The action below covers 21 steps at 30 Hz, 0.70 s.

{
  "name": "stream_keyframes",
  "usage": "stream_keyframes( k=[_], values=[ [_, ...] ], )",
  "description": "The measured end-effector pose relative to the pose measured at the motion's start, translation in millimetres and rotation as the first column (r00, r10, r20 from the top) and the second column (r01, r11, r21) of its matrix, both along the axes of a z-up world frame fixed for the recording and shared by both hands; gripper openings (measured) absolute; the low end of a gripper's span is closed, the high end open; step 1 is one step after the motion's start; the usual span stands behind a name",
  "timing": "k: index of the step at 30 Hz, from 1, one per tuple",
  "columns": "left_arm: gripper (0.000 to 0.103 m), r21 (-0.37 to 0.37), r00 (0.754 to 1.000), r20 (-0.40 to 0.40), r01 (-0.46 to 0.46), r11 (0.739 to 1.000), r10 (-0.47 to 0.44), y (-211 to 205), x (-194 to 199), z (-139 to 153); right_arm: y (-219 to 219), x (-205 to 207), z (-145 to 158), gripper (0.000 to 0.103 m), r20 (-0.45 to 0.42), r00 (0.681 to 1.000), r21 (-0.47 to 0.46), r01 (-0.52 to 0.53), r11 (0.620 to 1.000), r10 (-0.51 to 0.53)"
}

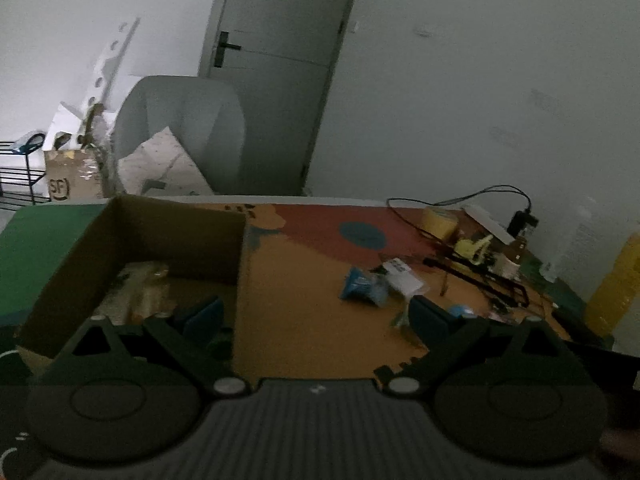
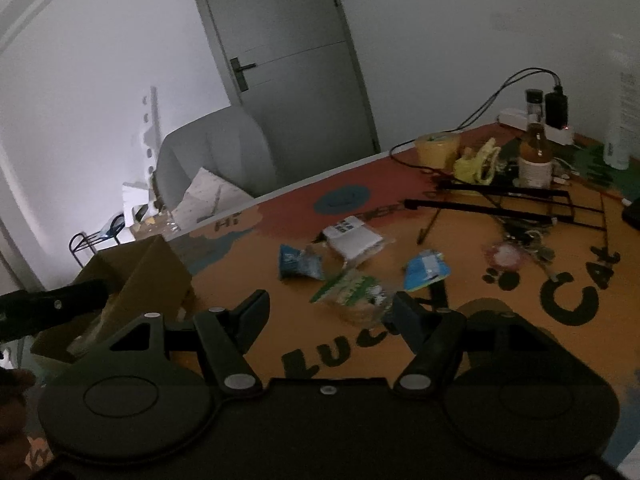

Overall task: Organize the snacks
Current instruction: 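Move both grippers back toward the green-and-white snack bag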

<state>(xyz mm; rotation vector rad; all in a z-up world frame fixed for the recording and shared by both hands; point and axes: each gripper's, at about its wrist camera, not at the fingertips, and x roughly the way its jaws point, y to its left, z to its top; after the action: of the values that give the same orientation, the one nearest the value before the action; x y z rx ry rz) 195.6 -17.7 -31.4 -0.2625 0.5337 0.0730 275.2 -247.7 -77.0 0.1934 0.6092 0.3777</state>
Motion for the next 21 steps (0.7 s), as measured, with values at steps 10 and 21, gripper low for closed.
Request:
stream_keyframes(
  k=[10, 21],
  values=[
    [0.098, -0.011, 0.999, -0.006, 0.041, 0.999, -0.041, -26.9, 26.1, -8.6, -22.5, 16.2, -9.7, 0.068, -0.016, 0.999, -0.001, 0.037, 0.999, -0.037],
    [0.098, -0.018, 0.997, -0.026, 0.075, 0.997, -0.076, -54.7, 58.0, -27.6, -38.9, 36.8, -23.4, 0.066, -0.046, 0.998, 0.004, 0.049, 0.999, -0.049]
  ],
)
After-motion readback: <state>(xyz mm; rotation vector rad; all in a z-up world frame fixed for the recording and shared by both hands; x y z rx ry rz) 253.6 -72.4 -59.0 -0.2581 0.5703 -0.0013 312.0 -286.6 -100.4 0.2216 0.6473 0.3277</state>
